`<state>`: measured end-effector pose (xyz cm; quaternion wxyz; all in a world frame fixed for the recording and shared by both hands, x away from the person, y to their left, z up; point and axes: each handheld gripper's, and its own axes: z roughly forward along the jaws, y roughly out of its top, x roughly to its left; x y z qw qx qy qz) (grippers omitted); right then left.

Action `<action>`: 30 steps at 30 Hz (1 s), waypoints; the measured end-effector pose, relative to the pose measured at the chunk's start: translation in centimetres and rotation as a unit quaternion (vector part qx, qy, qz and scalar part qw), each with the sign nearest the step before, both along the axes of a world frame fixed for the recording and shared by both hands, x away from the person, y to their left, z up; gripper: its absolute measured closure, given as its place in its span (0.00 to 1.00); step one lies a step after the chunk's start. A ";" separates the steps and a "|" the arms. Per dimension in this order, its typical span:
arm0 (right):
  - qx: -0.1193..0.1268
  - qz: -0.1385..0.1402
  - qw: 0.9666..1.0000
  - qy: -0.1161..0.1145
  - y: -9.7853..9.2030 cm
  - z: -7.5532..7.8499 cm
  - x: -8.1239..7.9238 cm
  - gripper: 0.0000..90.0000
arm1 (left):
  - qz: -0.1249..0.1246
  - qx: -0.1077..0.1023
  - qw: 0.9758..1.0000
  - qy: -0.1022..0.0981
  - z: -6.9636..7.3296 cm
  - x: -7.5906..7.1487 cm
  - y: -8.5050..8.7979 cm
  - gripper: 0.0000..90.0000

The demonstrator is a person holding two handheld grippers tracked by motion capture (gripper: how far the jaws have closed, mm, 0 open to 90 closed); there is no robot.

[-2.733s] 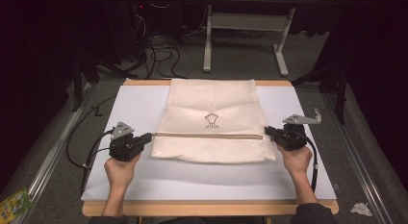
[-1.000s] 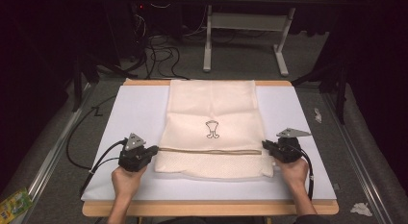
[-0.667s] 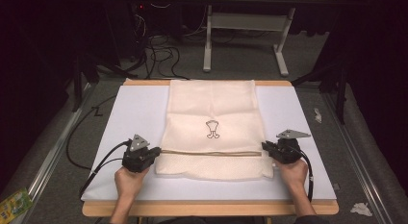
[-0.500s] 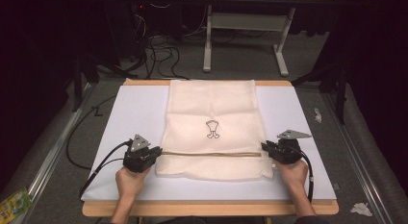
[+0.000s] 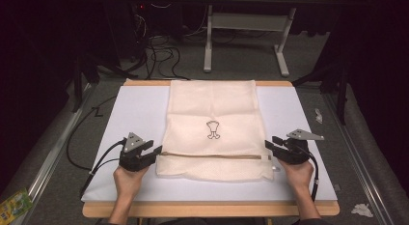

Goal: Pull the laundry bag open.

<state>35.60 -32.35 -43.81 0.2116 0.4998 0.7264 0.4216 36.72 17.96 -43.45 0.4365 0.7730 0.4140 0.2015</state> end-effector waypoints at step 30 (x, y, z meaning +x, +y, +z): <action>0.033 -0.069 0.996 -0.042 -6.0 2.3 -2.3 0.63 | 0.077 -0.033 0.996 -0.034 1.7 -0.4 5.0 0.58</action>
